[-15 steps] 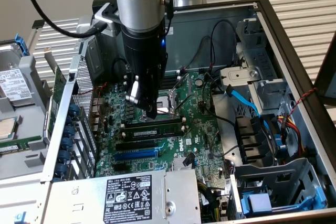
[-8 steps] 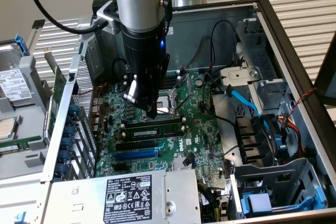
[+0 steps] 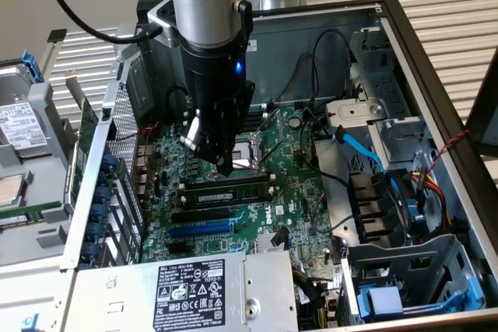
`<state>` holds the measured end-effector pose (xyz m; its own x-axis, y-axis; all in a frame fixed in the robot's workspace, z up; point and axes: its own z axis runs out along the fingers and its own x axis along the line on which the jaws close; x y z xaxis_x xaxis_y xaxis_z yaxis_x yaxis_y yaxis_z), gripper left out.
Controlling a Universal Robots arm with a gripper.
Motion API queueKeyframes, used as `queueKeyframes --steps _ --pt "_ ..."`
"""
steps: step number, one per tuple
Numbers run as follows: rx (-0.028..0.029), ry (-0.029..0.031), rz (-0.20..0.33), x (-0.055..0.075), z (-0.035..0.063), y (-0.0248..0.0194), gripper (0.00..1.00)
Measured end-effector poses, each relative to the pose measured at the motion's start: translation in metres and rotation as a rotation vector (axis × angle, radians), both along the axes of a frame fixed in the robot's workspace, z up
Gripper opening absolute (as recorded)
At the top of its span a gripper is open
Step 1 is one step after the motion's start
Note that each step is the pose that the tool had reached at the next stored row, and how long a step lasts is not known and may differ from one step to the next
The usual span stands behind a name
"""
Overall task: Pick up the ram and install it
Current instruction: 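Press down the ram until it locks into place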
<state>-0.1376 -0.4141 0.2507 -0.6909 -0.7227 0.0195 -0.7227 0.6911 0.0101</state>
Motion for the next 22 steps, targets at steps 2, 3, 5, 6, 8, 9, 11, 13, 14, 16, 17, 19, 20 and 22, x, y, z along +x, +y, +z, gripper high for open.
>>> queueKeyframes --steps 2,3,5,6,8,9,11,13,14,16,17,19,20,22 --pt "-0.0041 0.0 -0.022 0.0 0.0 0.0 0.1" --pt "-0.006 0.0 -0.032 0.0 0.0 0.0 0.1" --pt "-0.0099 0.0 -0.053 0.0 0.0 0.0 0.1" --pt "-0.0115 0.0 -0.063 0.0 0.0 0.0 0.1" --pt "-0.0141 0.0001 -0.086 0.0 0.0 0.0 0.1" --pt "-0.0149 0.0002 -0.098 0.0 0.0 0.0 0.1" --pt "-0.0157 0.0002 -0.123 0.0 0.0 0.0 0.1" --pt "-0.0163 0.0005 -0.148 -0.0001 0.0001 0.0 0.1" --pt "-0.0165 0.0005 -0.161 -0.0001 0.0001 0.0001 0.1" --pt "-0.0168 0.0008 -0.187 0.0 0.0001 0.0 0.1" --pt "-0.0168 0.0008 -0.2 0.0 0.0 0.0001 0.1" --pt "-0.0171 0.001 -0.227 0.0 0.0 0.0001 0.1" --pt "-0.0173 0.0011 -0.24 0.0 0.0 0.0001 0.1" --pt "-0.0175 0.0012 -0.267 0.0 0.0 0.0001 0.1"
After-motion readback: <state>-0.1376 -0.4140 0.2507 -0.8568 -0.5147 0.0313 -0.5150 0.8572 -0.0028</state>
